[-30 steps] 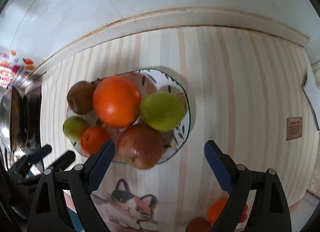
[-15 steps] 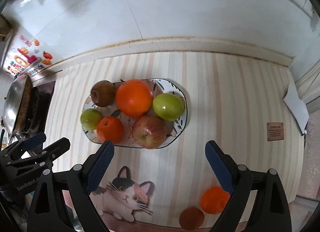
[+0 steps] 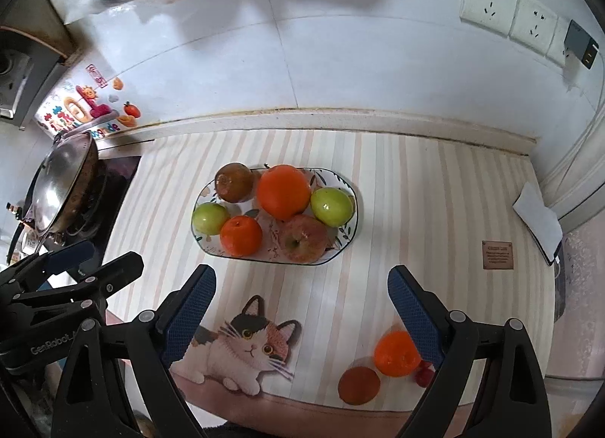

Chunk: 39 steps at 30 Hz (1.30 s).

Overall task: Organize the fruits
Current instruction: 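Withdraw both open tools from the plate, then grasp the brown round fruit with the left tool while the right tool grasps the large orange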

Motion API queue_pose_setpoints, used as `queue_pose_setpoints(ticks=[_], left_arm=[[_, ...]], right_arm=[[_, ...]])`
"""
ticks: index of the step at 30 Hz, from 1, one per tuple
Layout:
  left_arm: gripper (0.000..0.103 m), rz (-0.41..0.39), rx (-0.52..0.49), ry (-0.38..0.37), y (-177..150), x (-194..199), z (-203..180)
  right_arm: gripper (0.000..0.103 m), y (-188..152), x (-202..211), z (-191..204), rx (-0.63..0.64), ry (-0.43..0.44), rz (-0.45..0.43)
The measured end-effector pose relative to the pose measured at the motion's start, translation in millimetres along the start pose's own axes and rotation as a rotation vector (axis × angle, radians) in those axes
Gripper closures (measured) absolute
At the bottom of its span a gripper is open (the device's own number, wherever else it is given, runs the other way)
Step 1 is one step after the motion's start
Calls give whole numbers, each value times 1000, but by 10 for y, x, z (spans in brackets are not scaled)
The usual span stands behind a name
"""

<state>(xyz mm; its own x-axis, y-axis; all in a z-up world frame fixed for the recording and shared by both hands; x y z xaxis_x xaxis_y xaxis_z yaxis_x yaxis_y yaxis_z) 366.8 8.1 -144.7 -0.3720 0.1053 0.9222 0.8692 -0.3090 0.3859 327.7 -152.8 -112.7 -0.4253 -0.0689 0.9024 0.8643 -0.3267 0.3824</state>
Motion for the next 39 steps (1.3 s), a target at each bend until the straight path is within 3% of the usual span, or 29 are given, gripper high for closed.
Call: queue_pose_setpoints(ticks=[15,21,27,30,34,39], left_arm=[[21,-38,21,11,-302,337,-148],[21,6,6,-22,-403,177,-356],[21,96,-107,-68,-496,-312,-939],[21,169,-175,-113,-548,-671,-1293],[22,268,-269,-179,-676,-1125,-1725],[22,404,-310,-266,-846,-1634,-2100]], right_arm=[[9,-241,487,-66,4,66,-36],[7,-253,354,-417,-95,138,34],[9,-413,-57,-1235,-263,77,120],[34,-511,-241,-1608,-345,66,158],[36,-666,-432,-2017,-430,35,192],[35,-818,-607,-2335,-504,8,216]])
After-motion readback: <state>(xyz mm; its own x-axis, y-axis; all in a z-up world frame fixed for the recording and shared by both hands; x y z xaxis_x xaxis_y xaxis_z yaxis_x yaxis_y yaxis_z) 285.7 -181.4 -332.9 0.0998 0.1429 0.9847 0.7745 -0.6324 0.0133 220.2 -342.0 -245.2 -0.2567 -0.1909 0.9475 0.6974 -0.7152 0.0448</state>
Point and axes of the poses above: each gripper's, at about its wrist camera, not at the fingertips, and x roughly against the way its jaws point, z to its left, y to its top, the point moved 2 cm from there along -x, roughly the way its jaws point, and after that the axes turned 11 degrees about -x, right-handed, at the moved point
